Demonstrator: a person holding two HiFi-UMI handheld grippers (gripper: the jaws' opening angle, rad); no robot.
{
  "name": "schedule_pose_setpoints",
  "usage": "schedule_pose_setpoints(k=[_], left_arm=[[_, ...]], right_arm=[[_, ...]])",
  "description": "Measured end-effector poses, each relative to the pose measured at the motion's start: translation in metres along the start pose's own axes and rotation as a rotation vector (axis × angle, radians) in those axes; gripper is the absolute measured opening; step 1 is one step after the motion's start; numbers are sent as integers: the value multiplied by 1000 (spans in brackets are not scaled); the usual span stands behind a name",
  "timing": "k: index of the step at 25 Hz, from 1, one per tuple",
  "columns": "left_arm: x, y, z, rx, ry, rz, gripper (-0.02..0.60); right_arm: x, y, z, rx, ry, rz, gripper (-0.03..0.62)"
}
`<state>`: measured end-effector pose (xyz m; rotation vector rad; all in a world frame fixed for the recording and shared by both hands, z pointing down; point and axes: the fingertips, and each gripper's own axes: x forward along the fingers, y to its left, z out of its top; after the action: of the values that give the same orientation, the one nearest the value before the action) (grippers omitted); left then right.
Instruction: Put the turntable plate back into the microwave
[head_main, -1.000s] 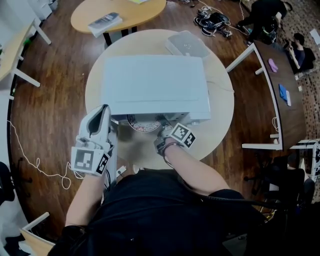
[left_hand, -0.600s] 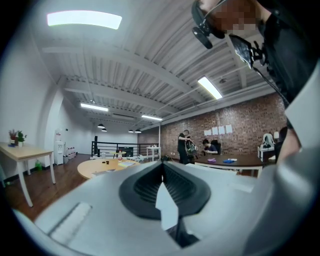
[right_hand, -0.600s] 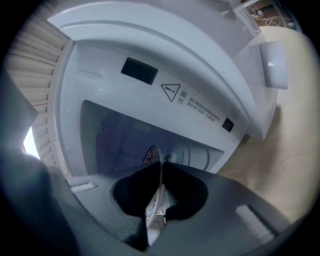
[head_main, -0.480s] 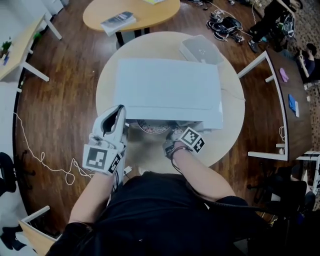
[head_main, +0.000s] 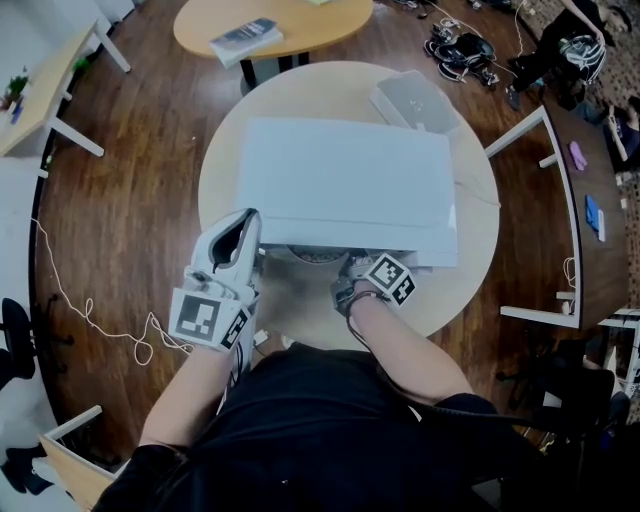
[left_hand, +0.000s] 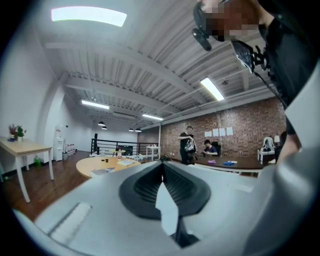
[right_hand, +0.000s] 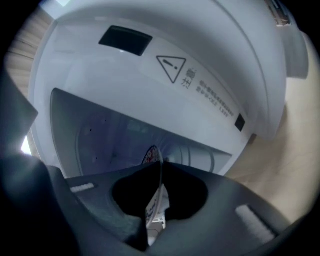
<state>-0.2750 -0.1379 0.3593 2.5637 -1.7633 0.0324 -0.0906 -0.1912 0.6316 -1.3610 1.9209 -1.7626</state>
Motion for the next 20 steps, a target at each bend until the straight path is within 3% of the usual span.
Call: schedule_pose_setpoints(k=[20], left_arm=[[11,6,-7,-2,27,-10,3]], right_arm=[[19,-10,11,51,-76,-57,18]])
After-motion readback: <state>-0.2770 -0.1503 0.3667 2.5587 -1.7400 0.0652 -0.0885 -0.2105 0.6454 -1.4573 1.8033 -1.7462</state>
